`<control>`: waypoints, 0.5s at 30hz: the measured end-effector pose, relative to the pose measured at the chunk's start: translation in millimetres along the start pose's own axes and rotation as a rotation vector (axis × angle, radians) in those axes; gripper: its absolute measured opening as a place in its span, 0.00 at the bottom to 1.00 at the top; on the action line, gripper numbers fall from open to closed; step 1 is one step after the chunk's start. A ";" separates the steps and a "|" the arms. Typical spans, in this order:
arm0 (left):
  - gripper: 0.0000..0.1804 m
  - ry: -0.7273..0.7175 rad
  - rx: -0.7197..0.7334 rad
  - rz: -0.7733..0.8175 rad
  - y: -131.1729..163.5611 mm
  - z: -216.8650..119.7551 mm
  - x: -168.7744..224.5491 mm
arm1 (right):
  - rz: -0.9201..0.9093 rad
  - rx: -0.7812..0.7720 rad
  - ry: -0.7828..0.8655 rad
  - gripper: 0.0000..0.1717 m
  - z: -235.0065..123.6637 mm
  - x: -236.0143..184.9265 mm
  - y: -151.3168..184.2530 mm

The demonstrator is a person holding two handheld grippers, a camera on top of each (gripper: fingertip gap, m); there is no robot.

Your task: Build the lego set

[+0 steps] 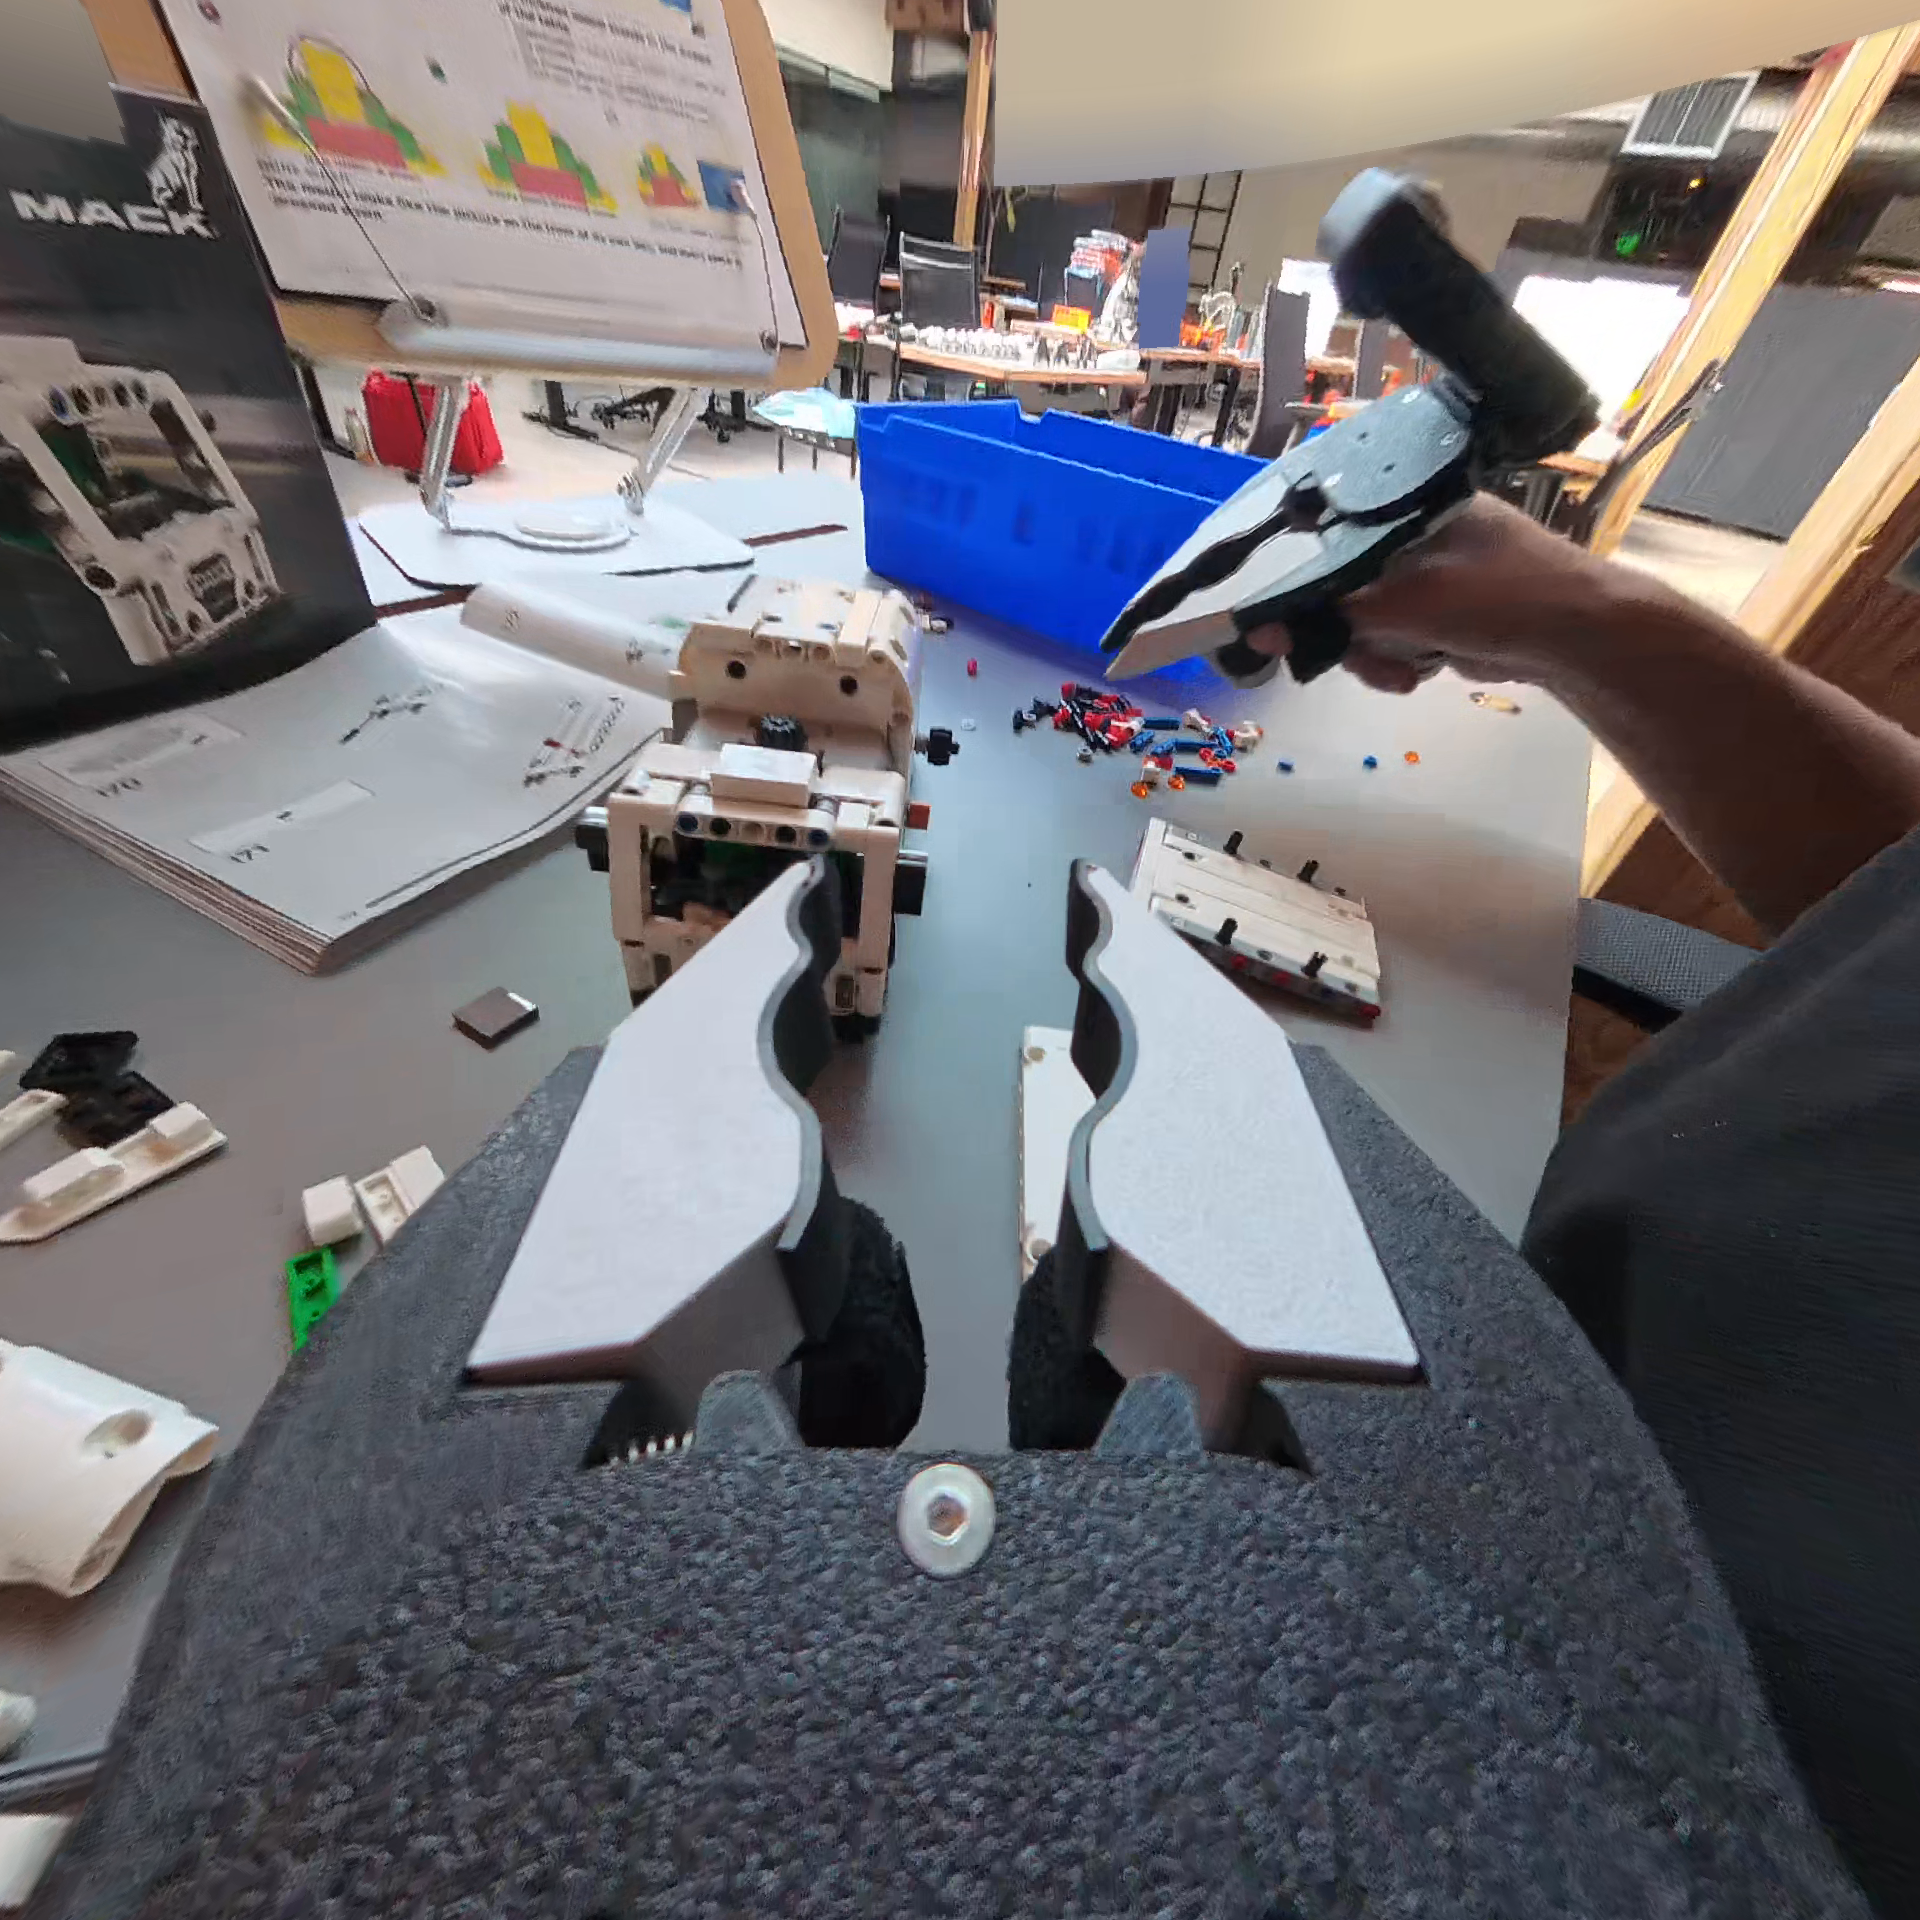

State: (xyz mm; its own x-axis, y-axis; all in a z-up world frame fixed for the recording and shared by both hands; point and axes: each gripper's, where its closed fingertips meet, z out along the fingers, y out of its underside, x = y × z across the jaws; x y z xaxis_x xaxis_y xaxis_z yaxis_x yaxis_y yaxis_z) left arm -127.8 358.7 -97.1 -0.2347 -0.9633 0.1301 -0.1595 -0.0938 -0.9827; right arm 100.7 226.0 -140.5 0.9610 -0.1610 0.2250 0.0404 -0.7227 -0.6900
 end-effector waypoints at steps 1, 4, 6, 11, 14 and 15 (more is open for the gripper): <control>0.23 0.003 0.019 0.004 -2.9 -0.3 -0.7 | 0.011 -0.003 0.002 0.09 9.2 9.8 2.6; 0.23 0.027 -0.012 -0.002 1.4 3.9 0.7 | 0.024 -0.022 -0.031 0.13 36.4 22.9 3.5; 0.23 0.041 -0.033 0.011 4.5 5.9 4.0 | 0.030 -0.072 -0.059 0.15 50.1 24.8 9.6; 0.23 0.058 -0.061 0.033 8.9 8.7 8.6 | 0.032 -0.074 -0.089 0.12 61.2 23.3 13.6; 0.23 0.068 -0.064 0.008 9.0 9.0 7.2 | 0.044 -0.075 -0.134 0.09 63.1 17.2 12.5; 0.23 0.072 -0.059 -0.004 8.3 8.5 6.4 | 0.045 -0.066 -0.140 0.08 63.8 15.9 11.6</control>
State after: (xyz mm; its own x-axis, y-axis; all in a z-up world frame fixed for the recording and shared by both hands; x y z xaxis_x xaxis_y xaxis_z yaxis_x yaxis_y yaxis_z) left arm -122.4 349.6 -105.5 -0.3016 -0.9423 0.1452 -0.2164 -0.0807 -0.9730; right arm 133.9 257.9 -188.8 0.9904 -0.1020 0.0937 -0.0170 -0.7606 -0.6491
